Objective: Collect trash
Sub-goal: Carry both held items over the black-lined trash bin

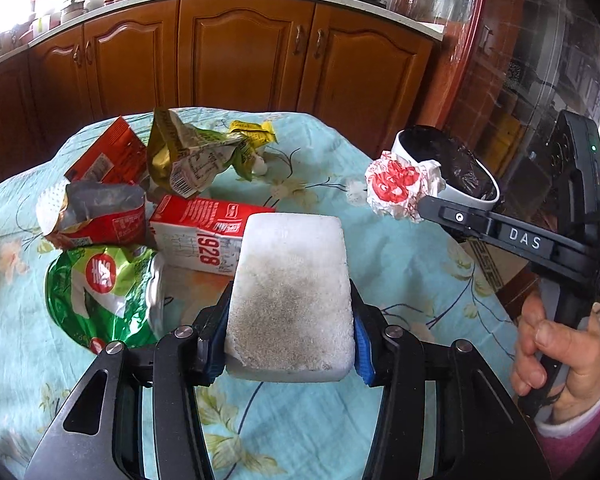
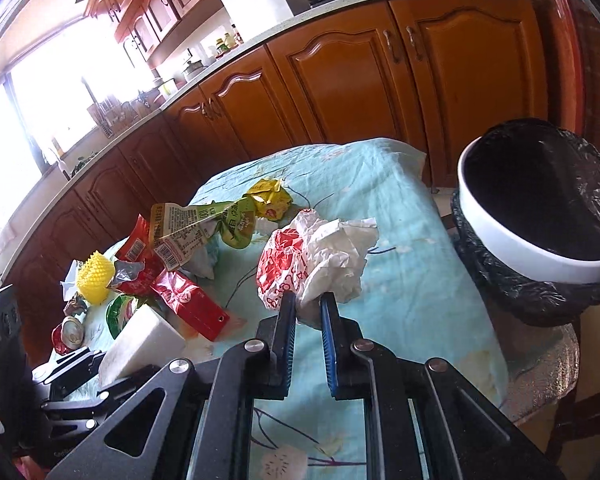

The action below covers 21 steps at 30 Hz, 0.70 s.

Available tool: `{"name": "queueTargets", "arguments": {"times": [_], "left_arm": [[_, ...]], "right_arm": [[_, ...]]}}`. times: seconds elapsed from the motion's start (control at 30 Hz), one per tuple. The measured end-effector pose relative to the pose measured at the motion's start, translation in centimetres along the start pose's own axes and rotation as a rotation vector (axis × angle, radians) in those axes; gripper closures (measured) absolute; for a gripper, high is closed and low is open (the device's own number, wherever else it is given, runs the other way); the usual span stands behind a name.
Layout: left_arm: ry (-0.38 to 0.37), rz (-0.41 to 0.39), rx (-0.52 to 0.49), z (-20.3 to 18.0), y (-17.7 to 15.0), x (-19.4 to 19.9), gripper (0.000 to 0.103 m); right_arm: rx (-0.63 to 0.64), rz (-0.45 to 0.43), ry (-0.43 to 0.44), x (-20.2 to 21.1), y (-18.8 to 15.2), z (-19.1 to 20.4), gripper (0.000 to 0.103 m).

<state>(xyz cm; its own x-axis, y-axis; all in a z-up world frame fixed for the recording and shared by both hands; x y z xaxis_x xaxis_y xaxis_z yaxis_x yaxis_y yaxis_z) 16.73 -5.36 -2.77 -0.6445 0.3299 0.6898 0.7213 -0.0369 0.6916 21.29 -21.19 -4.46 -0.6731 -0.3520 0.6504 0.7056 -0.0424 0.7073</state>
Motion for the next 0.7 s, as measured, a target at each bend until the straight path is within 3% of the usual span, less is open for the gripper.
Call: {"name": "queueTargets", "arguments": {"times": [0.7], "left_arm": [[-0.078, -0.008, -0.137, -8.4, 7.0, -4.6, 0.055]], "right_arm": [[-0.074, -0.097, -0.101, 5.7, 1.2, -6.8, 0.091]]}}
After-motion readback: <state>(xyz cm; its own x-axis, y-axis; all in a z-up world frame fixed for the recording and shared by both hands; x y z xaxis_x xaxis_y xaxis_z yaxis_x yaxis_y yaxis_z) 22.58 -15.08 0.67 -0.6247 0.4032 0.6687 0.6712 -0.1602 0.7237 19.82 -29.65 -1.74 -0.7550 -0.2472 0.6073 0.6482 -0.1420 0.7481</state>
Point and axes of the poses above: each gripper's, at about its wrist camera, not at the fingertips, and x roughly against the way its jaws point, z to its left, y to its top, the point moved 5 cm from there along -x, roughly the way its jaws point, and after that the axes turned 5 degrees about -y, right-handed, at the moved point
